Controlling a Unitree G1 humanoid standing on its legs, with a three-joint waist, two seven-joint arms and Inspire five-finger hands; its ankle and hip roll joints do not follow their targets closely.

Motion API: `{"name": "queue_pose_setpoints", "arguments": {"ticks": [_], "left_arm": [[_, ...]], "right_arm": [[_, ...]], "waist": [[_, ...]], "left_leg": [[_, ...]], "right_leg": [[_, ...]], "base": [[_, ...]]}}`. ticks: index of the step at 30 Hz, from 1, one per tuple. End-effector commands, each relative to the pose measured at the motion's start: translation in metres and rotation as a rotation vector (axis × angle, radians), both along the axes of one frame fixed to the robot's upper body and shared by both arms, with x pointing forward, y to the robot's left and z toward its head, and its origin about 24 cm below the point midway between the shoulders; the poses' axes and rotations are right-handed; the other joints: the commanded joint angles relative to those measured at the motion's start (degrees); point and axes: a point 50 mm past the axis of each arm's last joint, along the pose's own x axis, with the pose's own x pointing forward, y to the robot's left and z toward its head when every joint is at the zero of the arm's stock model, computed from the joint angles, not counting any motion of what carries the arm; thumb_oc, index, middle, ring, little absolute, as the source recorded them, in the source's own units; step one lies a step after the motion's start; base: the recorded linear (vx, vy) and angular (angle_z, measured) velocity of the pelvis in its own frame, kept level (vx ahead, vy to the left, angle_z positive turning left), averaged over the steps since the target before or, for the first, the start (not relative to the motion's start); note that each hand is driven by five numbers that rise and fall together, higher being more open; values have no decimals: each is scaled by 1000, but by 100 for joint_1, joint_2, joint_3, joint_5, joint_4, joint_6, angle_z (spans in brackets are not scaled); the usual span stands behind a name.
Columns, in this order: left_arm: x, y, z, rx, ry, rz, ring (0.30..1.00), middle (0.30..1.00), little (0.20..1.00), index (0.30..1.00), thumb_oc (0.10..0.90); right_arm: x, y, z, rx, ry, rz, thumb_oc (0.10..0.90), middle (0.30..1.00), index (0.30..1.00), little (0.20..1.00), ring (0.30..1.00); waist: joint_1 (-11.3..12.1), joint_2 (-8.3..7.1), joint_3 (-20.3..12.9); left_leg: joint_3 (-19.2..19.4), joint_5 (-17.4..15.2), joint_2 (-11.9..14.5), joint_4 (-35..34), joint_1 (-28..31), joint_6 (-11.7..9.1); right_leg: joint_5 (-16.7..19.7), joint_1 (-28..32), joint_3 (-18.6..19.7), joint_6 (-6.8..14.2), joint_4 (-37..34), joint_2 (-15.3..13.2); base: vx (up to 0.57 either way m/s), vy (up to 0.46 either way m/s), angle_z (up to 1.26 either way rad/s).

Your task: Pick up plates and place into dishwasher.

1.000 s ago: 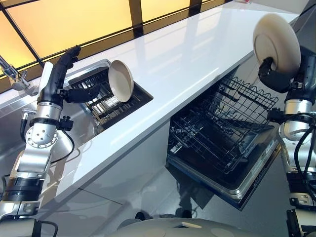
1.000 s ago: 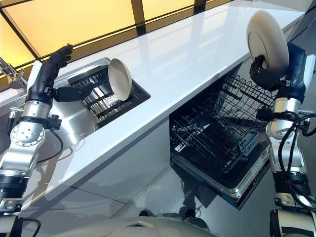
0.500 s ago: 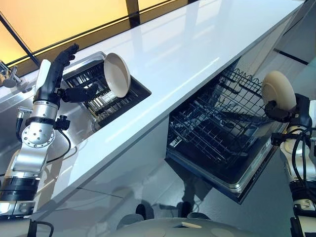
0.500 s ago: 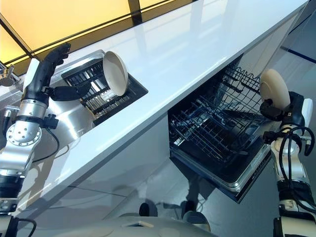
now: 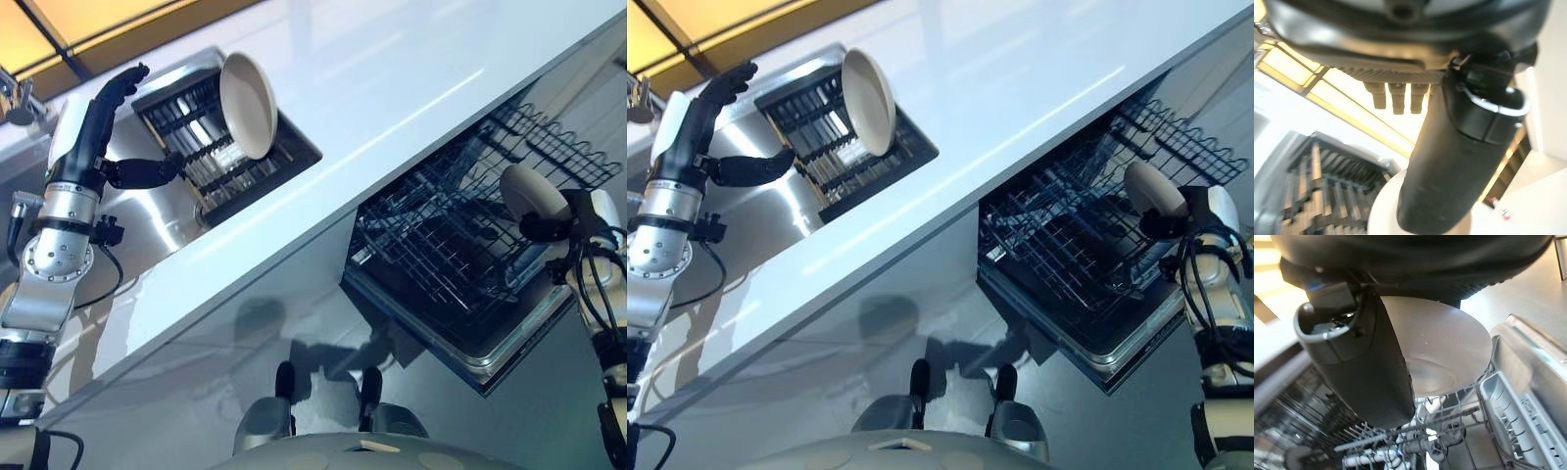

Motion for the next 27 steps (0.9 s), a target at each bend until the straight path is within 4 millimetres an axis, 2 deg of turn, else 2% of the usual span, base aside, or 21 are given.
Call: {"name": "queue_pose_setpoints", "arguments": {"ticks": [1, 6, 19, 20, 21, 27], "left_arm": [[-6, 1, 71, 54, -294, -22, 900, 900, 900, 900, 800], [-6, 2, 71, 48, -296, -17, 900, 900, 900, 900, 800], [-3, 2, 67, 25, -287, -14, 900, 900, 900, 900, 800], [-3, 2, 67, 26, -287, -14, 900, 900, 900, 900, 800], [-3, 1, 68, 25, -285, -16, 900, 900, 900, 900, 800], [-4, 0, 65, 19, -278, -20, 900, 900, 900, 900, 800]], "right_arm": [[14, -9, 89, -173, -208, -5, 100, 300, 300, 200, 300], [14, -15, 84, -150, -159, -53, 100, 300, 300, 200, 300], [14, -25, 54, -144, 66, -160, 100, 300, 300, 200, 300], [13, -25, 54, -154, 77, -162, 405, 561, 561, 505, 561], [14, -25, 53, -166, 86, -163, 800, 900, 900, 900, 900], [20, -16, 62, -258, 56, -128, 800, 900, 900, 900, 900]], "waist": [[114, -83, -96], [155, -74, 8], [204, 19, 182], [209, 24, 190], [213, 28, 196], [226, 34, 212]], "left_leg": [[288, -582, -444, 337, -115, 422], [258, -542, -428, 384, -207, 387], [253, -493, -405, 447, -284, 326], [250, -490, -406, 447, -288, 324], [247, -486, -404, 442, -284, 322], [239, -473, -409, 438, -276, 311]], "right_leg": [[-1163, -345, -116, -137, 1376, 336], [-1173, -385, -193, -184, 1399, 323], [-1203, -427, -234, -248, 1469, 284], [-1203, -425, -236, -251, 1465, 286], [-1201, -423, -237, -254, 1460, 290], [-1185, -406, -236, -256, 1433, 293]], "base": [[-28, -39, 11], [-5, -27, 12], [4, -2, 3], [0, 0, 0], [0, 0, 0], [0, 0, 0]]}}
